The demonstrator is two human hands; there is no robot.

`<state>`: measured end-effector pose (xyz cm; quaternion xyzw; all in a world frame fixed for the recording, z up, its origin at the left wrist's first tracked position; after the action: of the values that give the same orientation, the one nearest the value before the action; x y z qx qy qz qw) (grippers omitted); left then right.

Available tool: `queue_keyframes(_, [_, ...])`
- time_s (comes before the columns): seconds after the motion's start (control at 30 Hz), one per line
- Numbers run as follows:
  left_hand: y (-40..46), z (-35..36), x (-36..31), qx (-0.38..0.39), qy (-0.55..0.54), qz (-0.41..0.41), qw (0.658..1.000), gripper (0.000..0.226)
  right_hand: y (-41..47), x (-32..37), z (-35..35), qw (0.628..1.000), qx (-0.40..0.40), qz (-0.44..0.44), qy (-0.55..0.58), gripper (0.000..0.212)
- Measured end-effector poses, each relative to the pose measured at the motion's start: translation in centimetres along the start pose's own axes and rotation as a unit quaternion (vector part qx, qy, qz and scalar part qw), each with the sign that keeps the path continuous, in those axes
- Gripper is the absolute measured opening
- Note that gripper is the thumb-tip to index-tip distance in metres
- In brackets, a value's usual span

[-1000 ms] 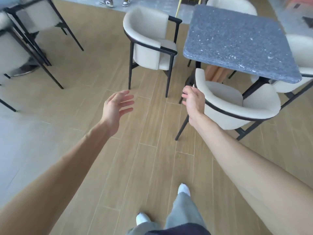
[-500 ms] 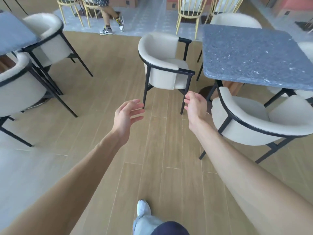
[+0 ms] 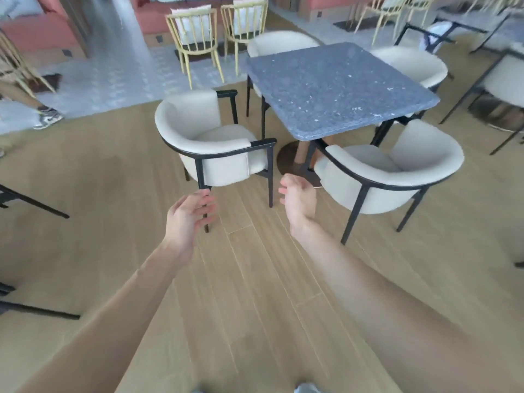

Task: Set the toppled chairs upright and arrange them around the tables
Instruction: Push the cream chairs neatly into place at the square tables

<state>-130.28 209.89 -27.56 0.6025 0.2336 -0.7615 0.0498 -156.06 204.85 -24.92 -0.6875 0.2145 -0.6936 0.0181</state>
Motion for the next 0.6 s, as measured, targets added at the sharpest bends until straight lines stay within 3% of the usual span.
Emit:
queue_keyframes(0.13, [3.7, -2.7, -2.0, 0.087, 0.044, -0.018, 0.995, 0.04, -2.6, -1.6, 3.2, 0.995, -0.084, 0.028, 0.036, 0.019])
queue_keyframes(0.2, [5.4, -4.7, -4.6, 0.107, 0.044, -0.015, 0.993, 0.036, -3.9, -1.3, 5.6, 0.991, -0.109, 0.031, 0.067, 0.008])
queue_keyframes(0.33, [9.9, -8.0, -11.0, 0.121, 0.047, 0.013, 0.991, 0.036, -4.1, 1.4, 9.9, 0.985, -0.144, -0.004, 0.09, 0.008])
queue_keyframes(0.47, [16.7, -11.5, -15.4, 0.139, 0.064, 0.059, 0.987, 0.035, -2.0, 5.1, 16.4, 0.985, -0.146, -0.056, 0.07, 0.032])
queue_keyframes(0.6, [25.9, -15.3, -16.9, 0.128, 0.075, 0.058, 0.987, 0.026, 3.7, 5.6, 24.4, 0.983, -0.159, -0.062, 0.068, 0.019])
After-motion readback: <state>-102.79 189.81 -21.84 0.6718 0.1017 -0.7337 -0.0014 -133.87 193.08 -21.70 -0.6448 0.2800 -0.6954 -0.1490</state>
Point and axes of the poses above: each hand's wrist, its own y-axis towards the middle knuckle, its own z-axis out of the palm, x = y × z, the point moved 9 cm from there along y, towards the middle knuckle, and after that the axes turned 1 degree about -y, right-handed, at the moved point
